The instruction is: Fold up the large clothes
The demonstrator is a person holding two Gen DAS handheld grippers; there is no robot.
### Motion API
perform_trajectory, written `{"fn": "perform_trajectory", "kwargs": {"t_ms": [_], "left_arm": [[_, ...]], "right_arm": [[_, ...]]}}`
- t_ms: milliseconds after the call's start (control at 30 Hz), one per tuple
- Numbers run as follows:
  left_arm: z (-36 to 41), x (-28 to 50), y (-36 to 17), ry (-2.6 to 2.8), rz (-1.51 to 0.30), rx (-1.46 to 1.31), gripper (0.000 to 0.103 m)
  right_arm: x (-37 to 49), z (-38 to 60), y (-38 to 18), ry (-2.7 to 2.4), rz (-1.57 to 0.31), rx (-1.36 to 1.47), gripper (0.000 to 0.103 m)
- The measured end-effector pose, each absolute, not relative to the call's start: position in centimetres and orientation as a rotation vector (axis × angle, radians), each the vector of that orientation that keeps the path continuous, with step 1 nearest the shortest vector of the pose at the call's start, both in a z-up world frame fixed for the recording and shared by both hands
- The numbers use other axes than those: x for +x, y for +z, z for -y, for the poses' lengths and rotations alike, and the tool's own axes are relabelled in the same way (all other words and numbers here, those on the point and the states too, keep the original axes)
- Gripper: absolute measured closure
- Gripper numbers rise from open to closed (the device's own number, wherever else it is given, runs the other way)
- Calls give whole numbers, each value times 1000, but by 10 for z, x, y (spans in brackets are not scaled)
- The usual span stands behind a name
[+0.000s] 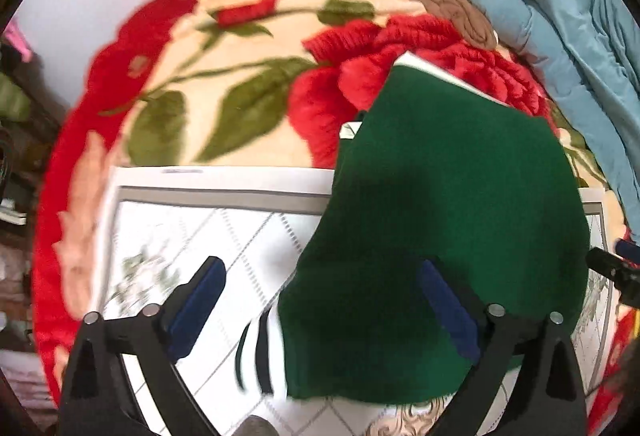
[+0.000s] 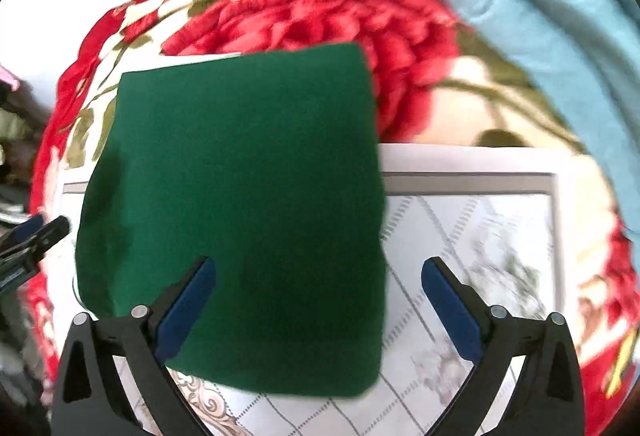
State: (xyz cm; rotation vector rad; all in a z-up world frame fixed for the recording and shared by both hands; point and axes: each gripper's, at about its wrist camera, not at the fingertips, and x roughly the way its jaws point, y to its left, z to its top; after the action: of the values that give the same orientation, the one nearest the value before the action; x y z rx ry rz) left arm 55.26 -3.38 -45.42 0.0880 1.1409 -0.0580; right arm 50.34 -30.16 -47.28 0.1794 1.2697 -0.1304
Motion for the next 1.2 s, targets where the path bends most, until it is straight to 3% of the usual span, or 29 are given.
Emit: {"fn": "perform_trajectory", "kwargs": {"t_ms": [333,800,1200], "left_arm": [[49,455,-345,-4,-1041,104,1],[55,283,-154,18,-889,33,1],[64,181,-55,38,-769,-17,1]], "right_arm": [[382,269,-350,-328,-1143,23,0],[191,227,-106,-317,-954,-51,0],[50,210,30,-274,-796,-63,0]]}}
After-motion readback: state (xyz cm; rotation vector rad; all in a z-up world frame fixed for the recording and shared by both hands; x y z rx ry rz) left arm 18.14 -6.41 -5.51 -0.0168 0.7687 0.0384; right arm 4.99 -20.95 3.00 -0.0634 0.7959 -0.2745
